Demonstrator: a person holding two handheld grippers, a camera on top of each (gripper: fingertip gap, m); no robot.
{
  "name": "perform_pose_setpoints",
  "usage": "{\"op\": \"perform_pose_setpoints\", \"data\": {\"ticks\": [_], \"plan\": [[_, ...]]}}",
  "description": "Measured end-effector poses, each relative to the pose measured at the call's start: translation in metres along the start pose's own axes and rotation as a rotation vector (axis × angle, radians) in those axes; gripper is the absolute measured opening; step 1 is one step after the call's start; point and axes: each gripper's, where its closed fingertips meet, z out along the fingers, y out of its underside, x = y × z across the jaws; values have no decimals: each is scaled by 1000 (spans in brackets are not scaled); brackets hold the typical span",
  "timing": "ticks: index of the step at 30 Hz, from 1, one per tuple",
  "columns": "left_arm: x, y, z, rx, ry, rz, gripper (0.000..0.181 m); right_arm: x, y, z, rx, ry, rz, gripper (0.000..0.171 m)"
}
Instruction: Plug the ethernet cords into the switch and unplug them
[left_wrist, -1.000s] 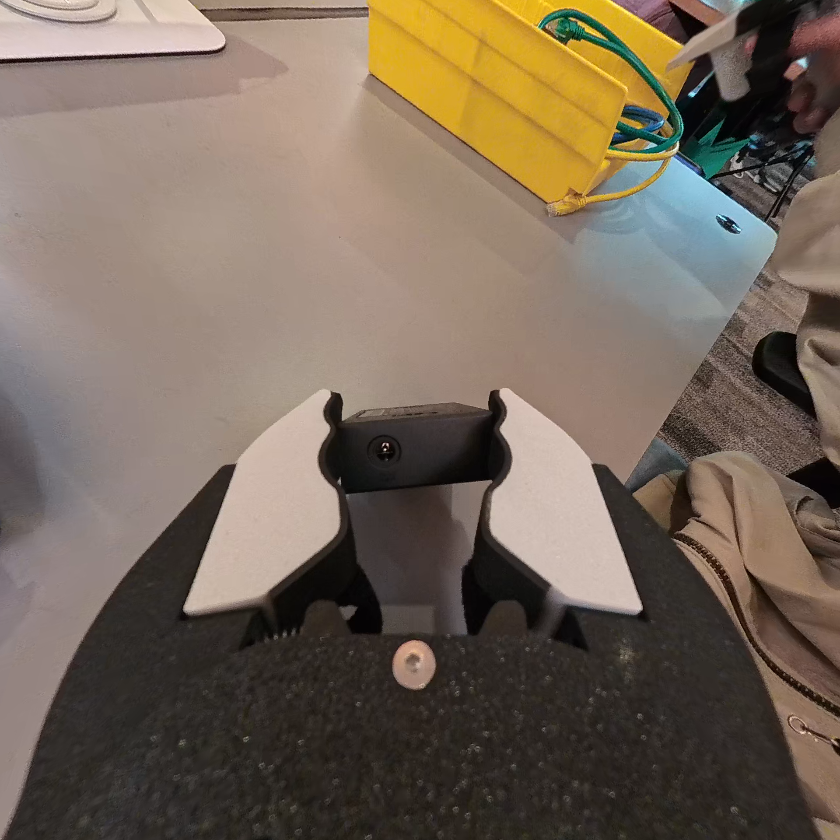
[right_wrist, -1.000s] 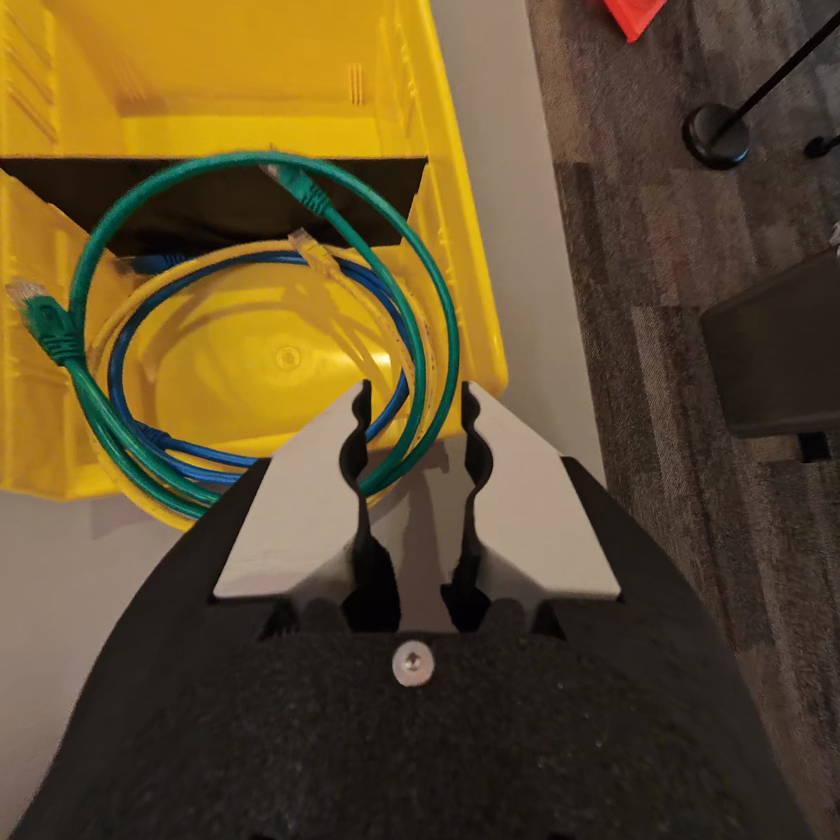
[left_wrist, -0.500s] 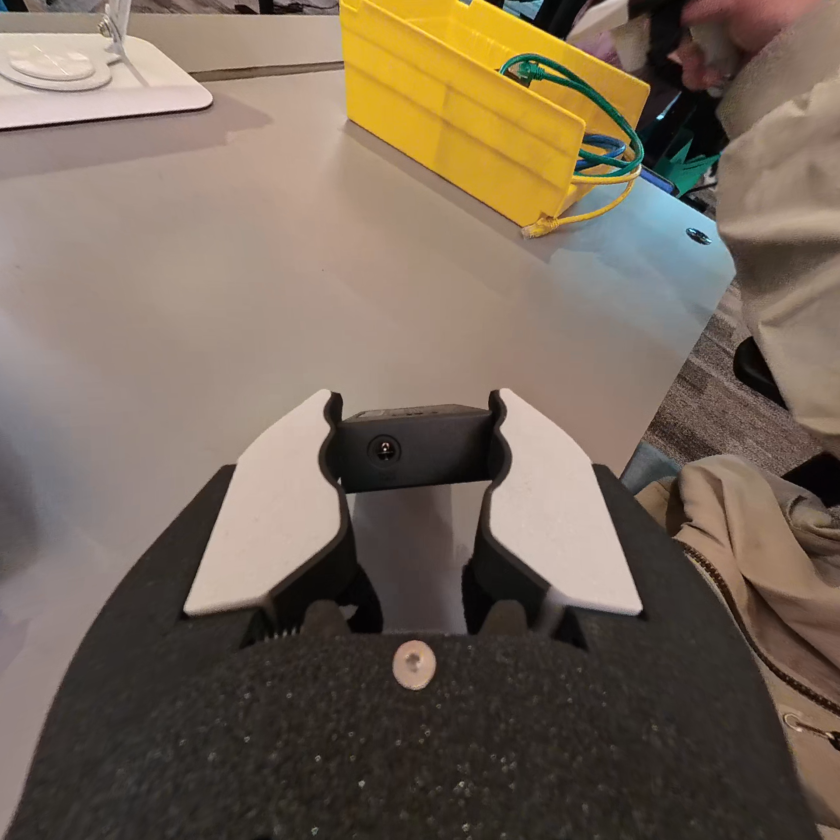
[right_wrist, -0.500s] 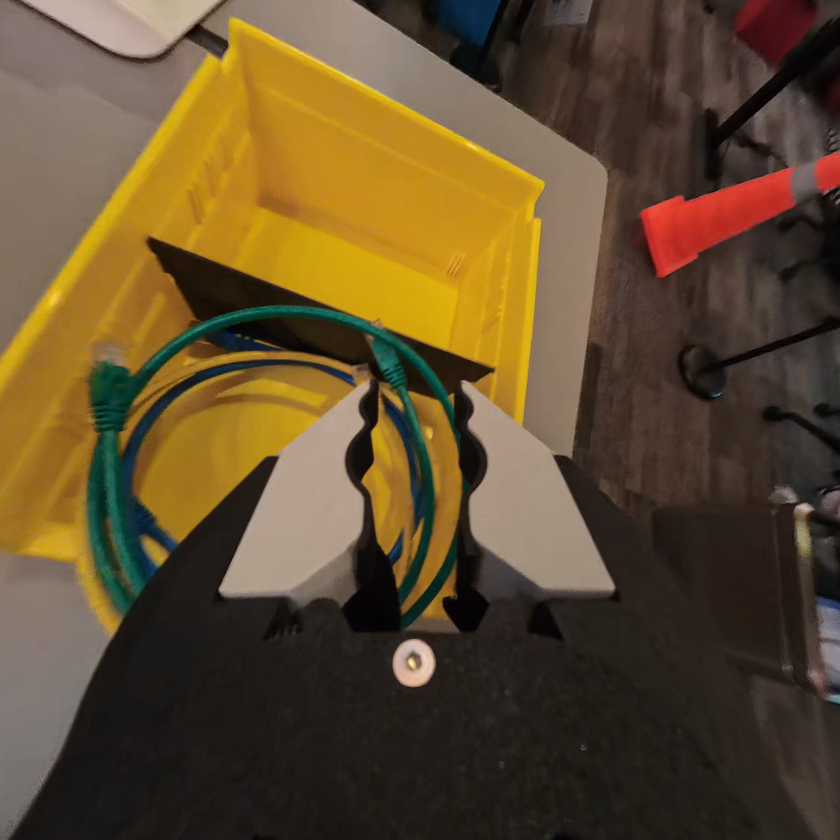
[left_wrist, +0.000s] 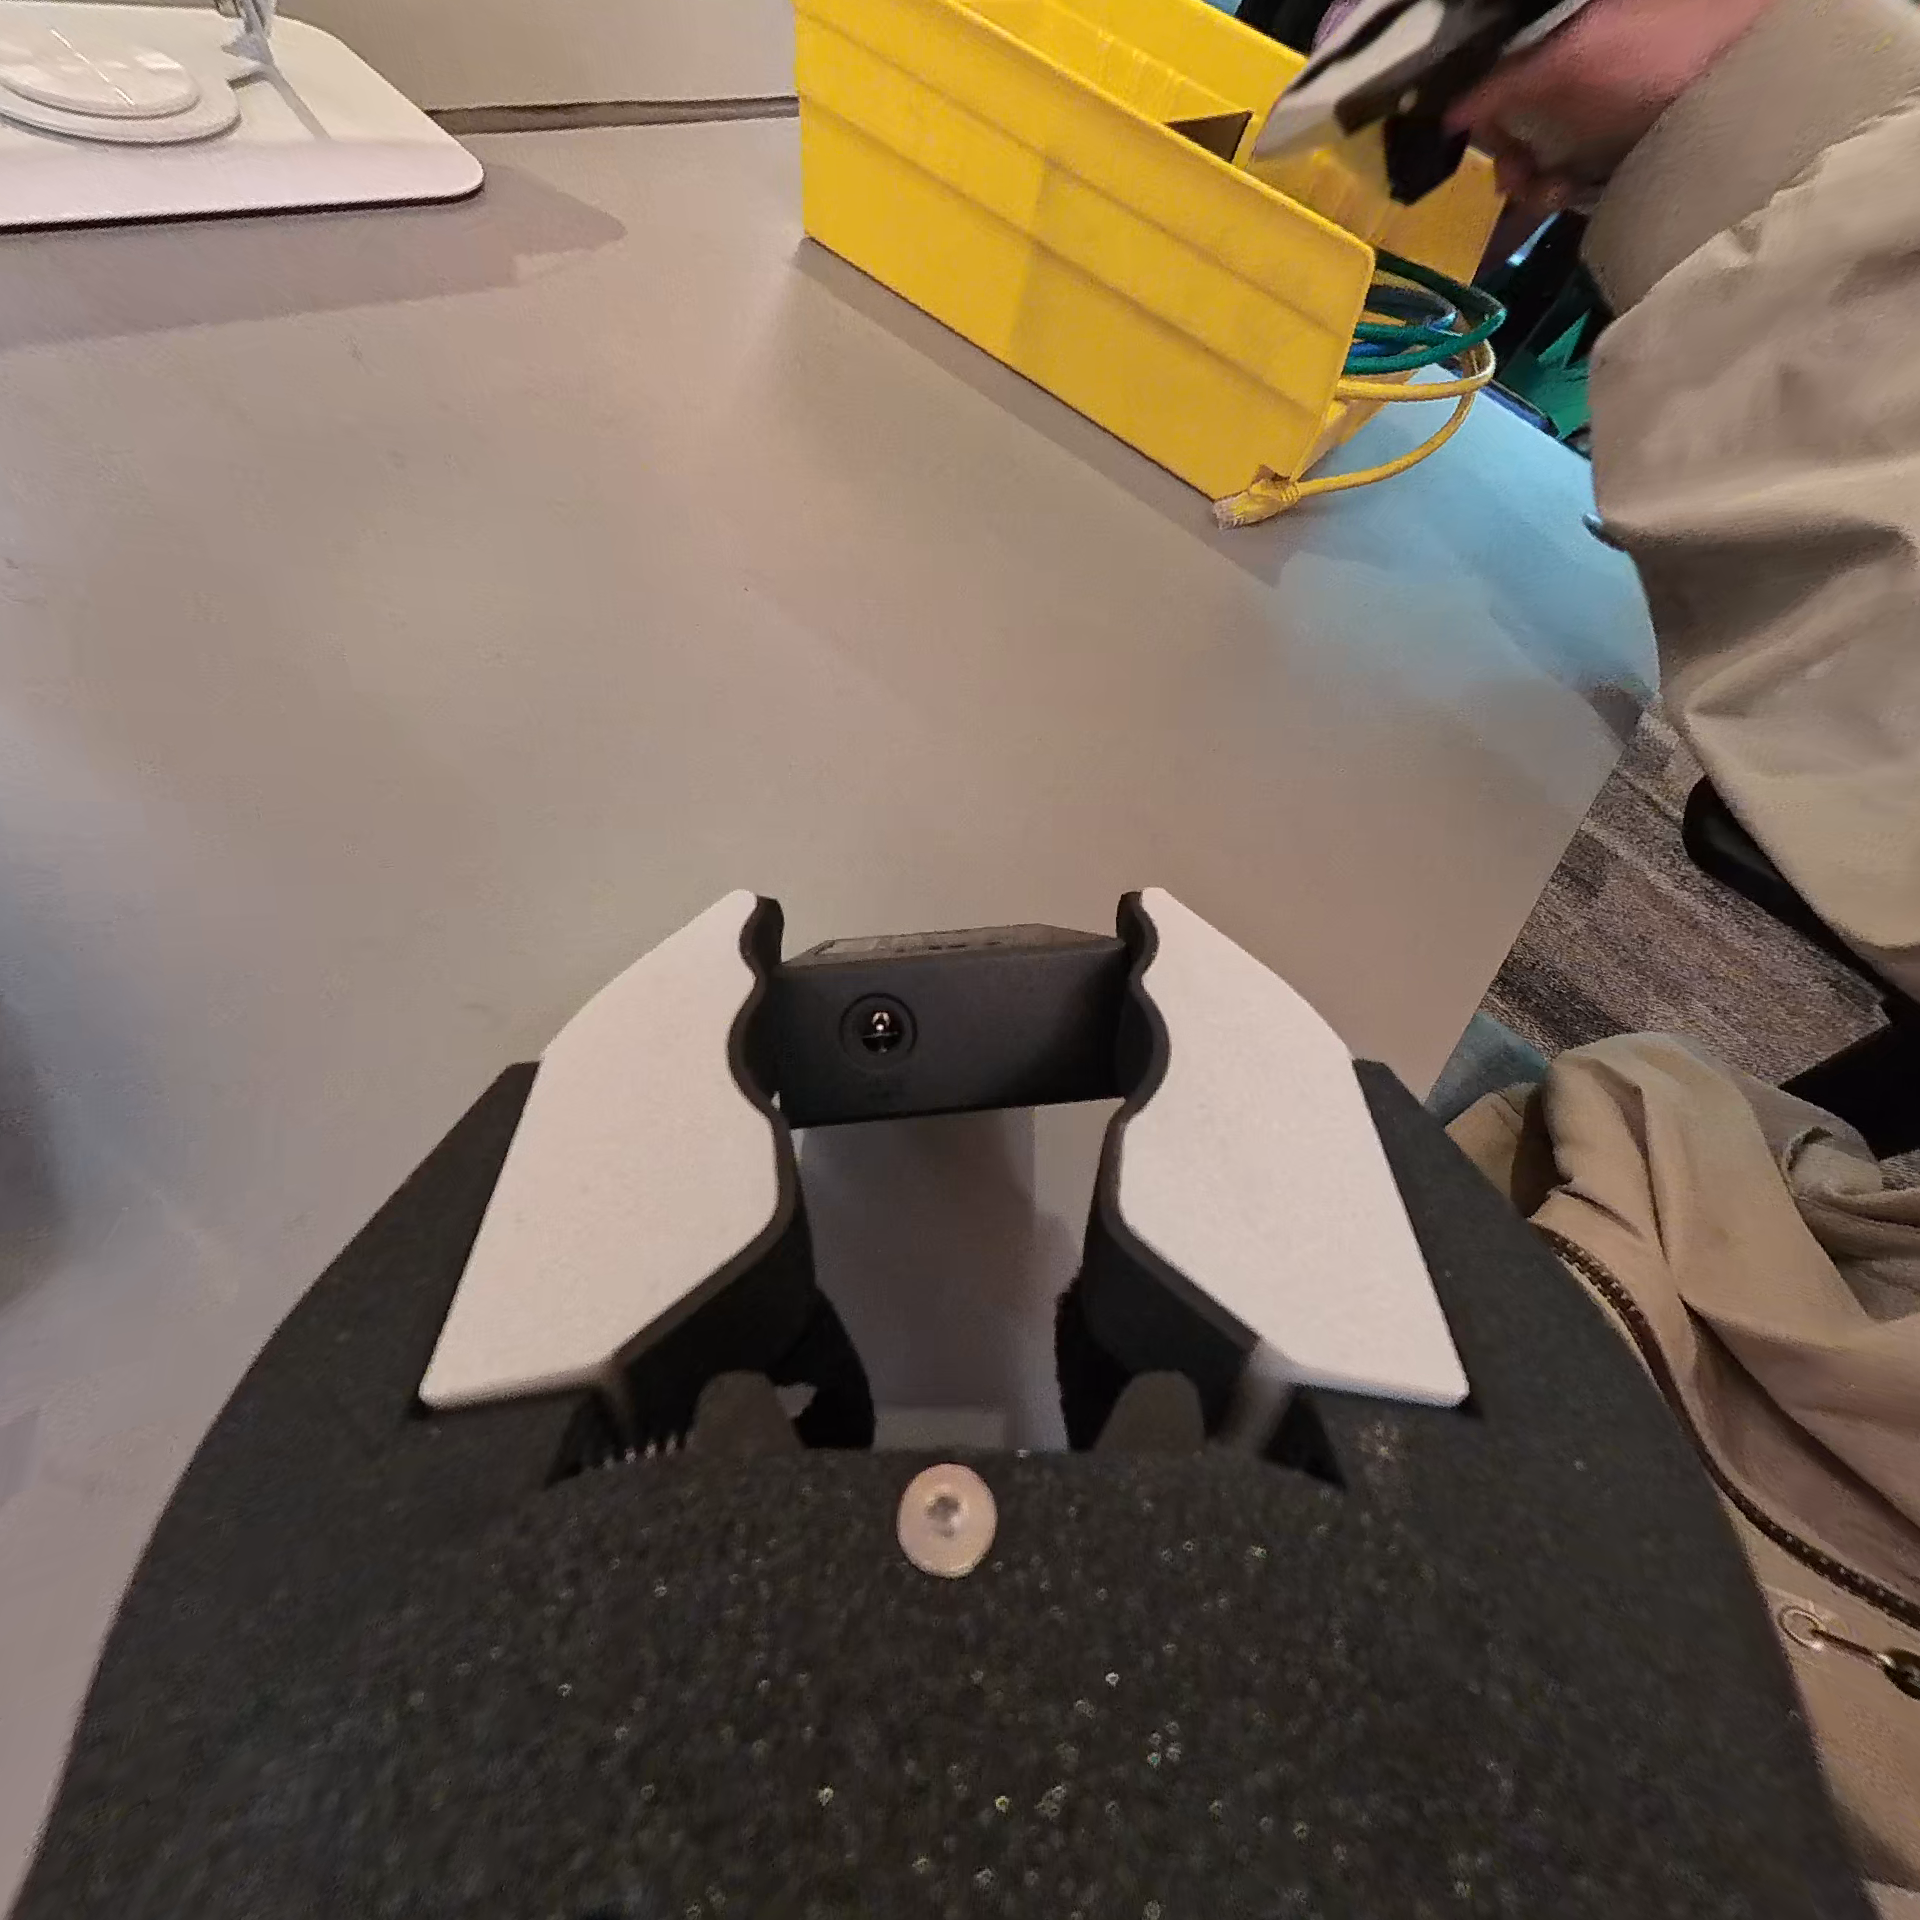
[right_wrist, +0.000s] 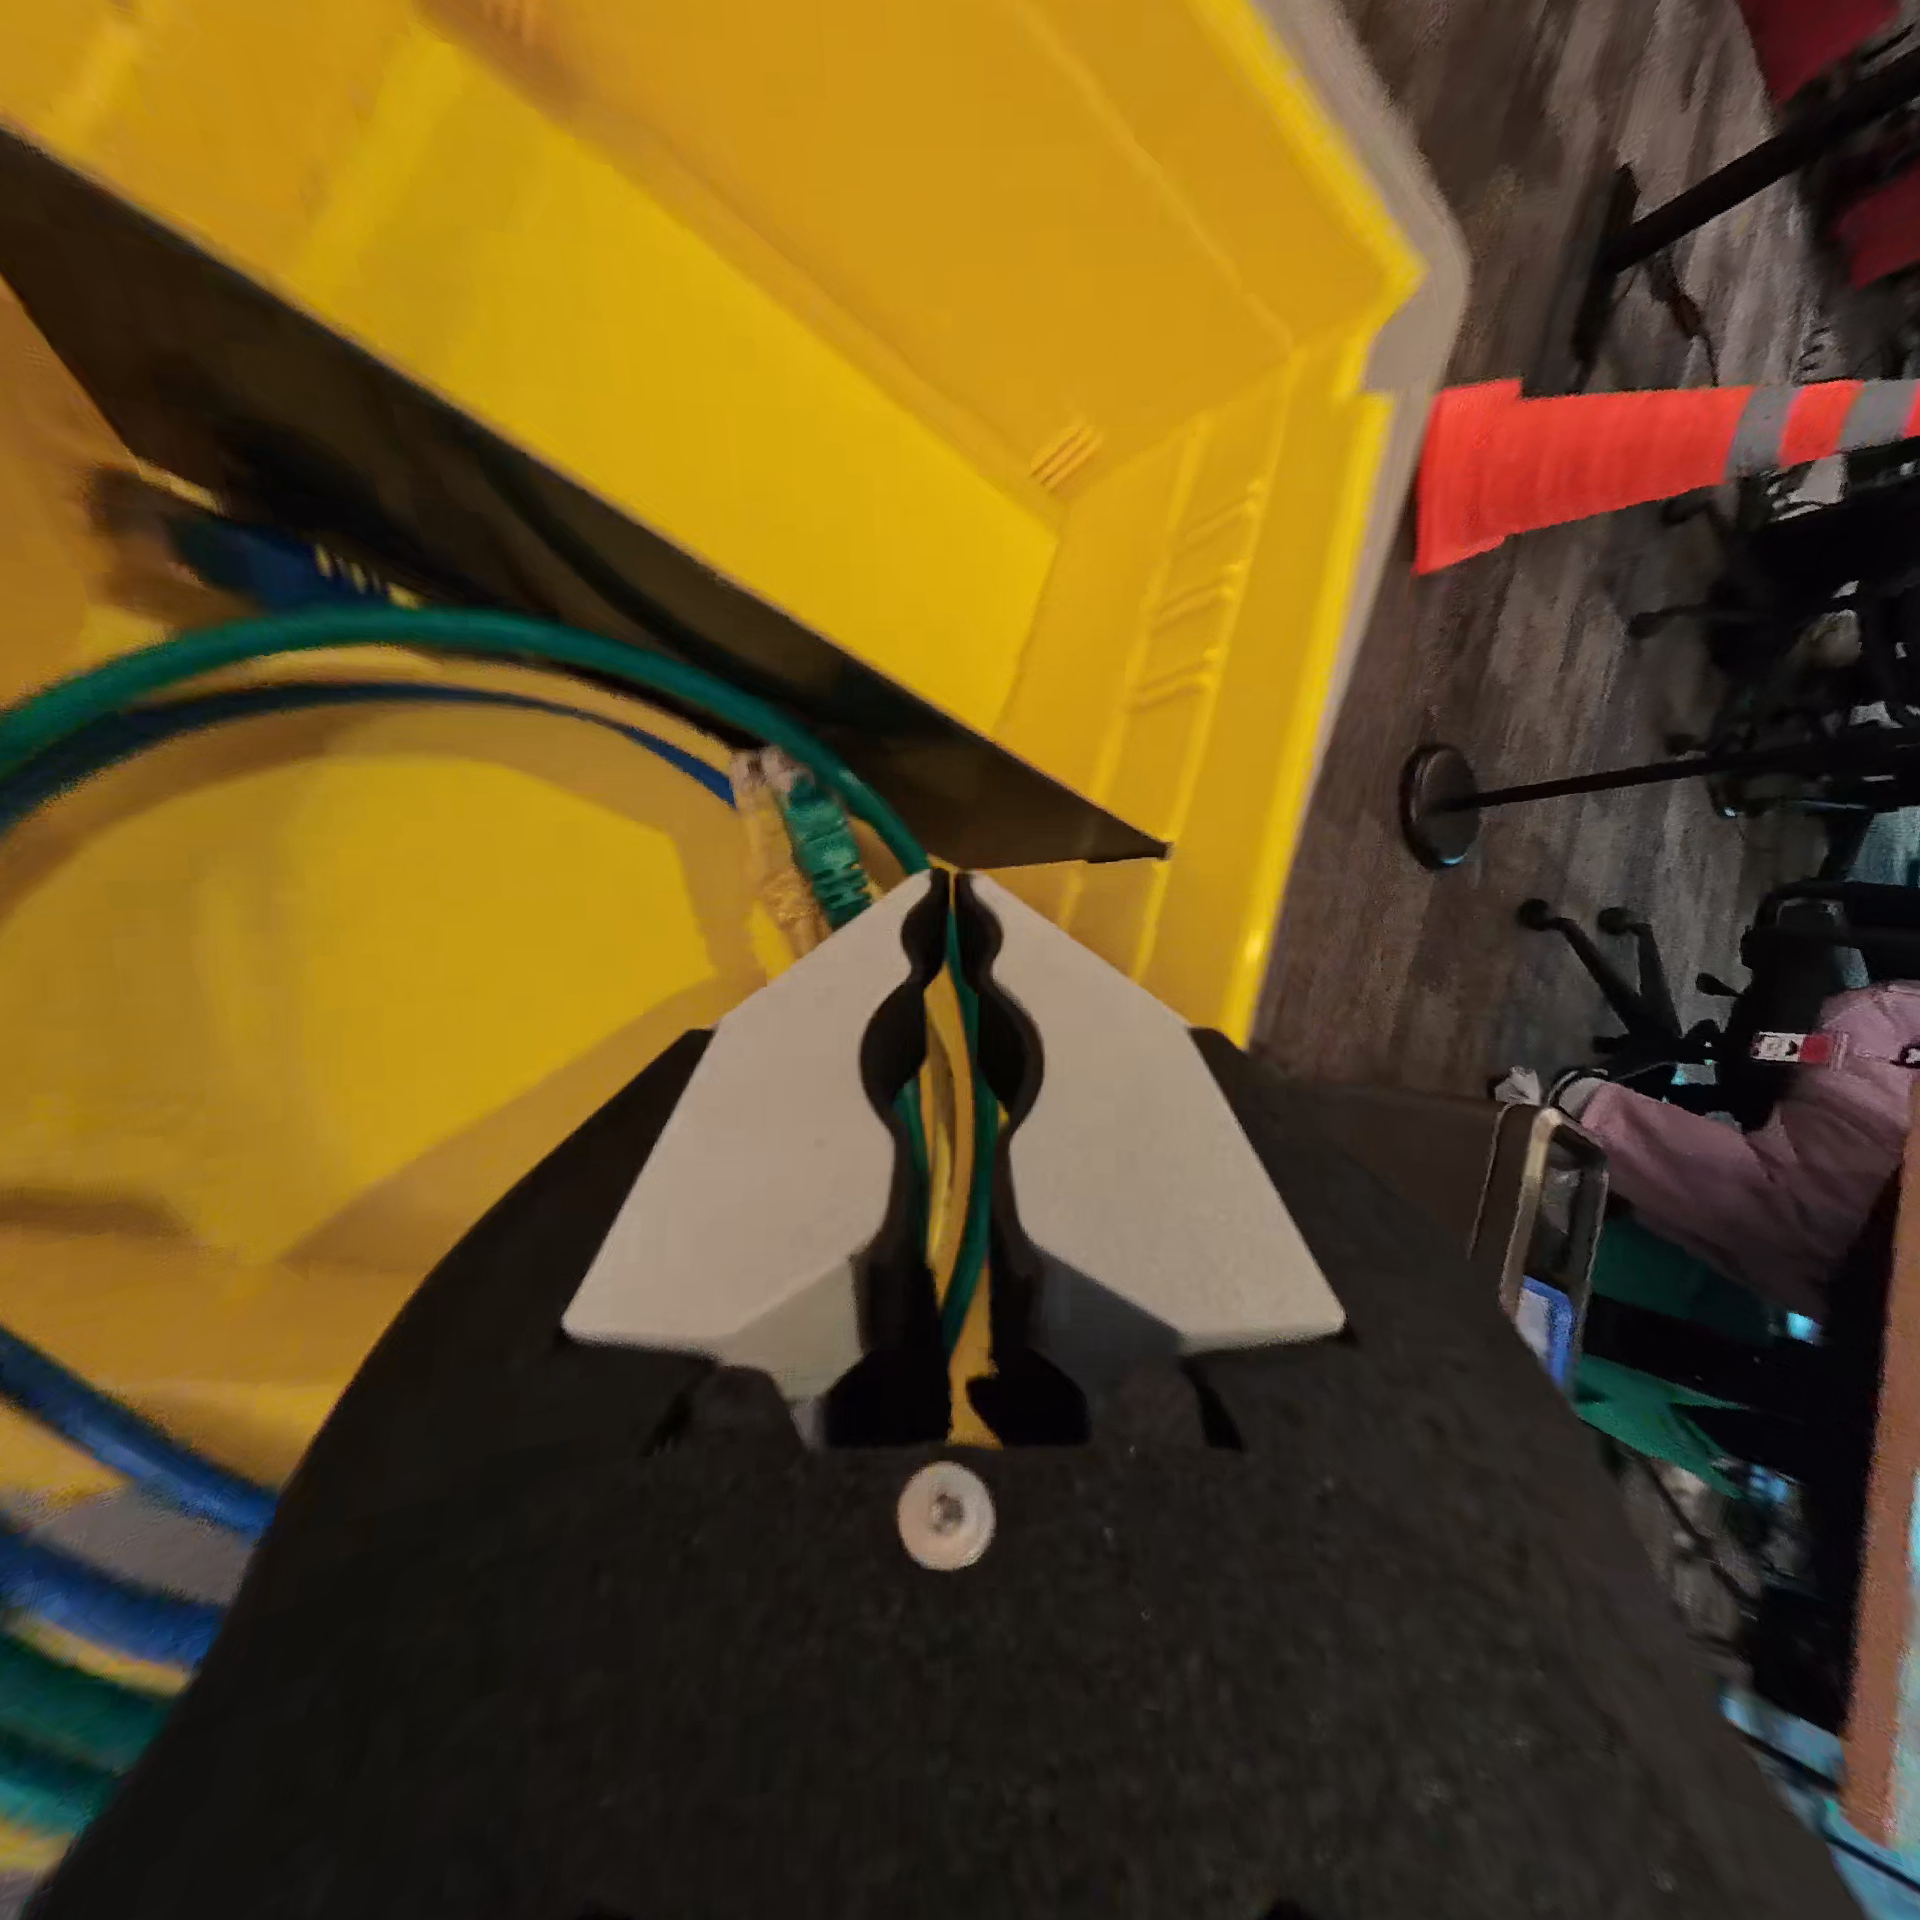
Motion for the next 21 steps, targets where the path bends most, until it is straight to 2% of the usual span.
{"op": "perform_pose_setpoints", "data": {"ticks": [4,7,9,11,13,15,17,21], "plan": [[-1,-1,-2,4,-5,9,61,21,-18,-62,231,85,181,9],[0,-2,-4,6,3,0,61,12,2,-95,385,48,408,14],[1,-3,-4,6,10,0,61,-12,23,-106,464,-98,613,28],[3,-4,-5,9,15,7,61,-45,33,-127,603,-349,754,36],[5,-4,-5,9,21,11,61,-58,49,-143,690,-450,847,34],[7,-4,-5,9,30,10,61,-73,71,-141,629,-443,756,36],[9,-5,-4,9,44,5,61,-94,91,-124,454,-493,708,50],[16,-5,-2,7,72,-4,61,-114,96,-100,376,-572,761,42]]}}
